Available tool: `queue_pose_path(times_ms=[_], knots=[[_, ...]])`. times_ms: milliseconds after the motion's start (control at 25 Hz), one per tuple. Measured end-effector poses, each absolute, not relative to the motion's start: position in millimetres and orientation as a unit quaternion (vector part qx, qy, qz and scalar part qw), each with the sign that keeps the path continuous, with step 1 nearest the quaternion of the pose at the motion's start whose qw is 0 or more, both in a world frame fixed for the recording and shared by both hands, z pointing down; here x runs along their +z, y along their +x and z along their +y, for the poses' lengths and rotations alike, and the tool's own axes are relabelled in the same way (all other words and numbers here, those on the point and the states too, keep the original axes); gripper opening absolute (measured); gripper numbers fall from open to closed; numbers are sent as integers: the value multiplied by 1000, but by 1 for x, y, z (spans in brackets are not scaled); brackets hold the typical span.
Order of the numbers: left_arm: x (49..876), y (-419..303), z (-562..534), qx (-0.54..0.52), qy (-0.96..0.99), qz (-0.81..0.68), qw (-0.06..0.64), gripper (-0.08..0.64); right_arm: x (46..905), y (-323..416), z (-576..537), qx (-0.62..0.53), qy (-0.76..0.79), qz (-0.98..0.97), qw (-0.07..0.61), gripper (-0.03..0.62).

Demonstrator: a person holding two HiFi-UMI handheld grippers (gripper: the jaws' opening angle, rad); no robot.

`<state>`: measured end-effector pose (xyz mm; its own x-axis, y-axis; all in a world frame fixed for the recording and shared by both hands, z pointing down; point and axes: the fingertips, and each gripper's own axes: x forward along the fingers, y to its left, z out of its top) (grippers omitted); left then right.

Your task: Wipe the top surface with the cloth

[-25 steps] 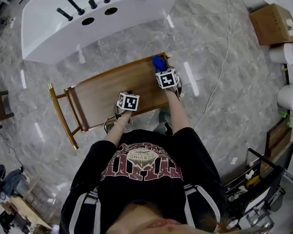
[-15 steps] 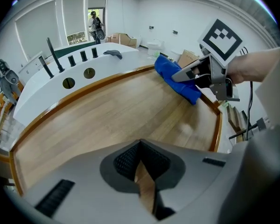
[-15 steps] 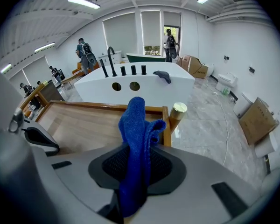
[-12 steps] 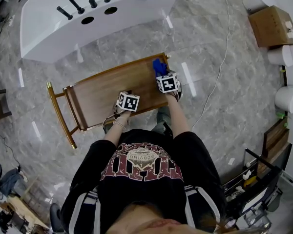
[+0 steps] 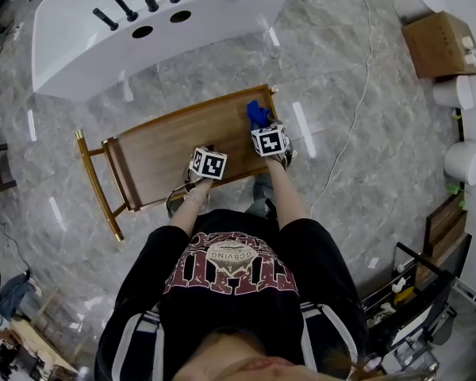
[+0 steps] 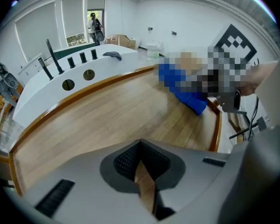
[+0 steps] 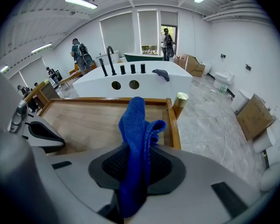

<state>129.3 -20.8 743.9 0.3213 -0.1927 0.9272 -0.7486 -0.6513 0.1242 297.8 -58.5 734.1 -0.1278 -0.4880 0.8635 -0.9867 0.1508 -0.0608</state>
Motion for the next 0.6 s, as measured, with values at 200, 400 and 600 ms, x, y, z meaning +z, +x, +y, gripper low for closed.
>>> queue_pose_path(times_ms=[200, 400, 600], knots=[[745, 129, -23, 495, 764, -304, 282, 49, 734, 287, -59, 345, 544, -669, 370, 94], [746, 128, -23, 490, 766, -302, 287, 49, 739, 271, -59, 343, 533, -677, 374, 94], [746, 127, -24, 484, 770, -300, 286, 49, 738, 253, -60, 341, 515, -684, 389, 94]])
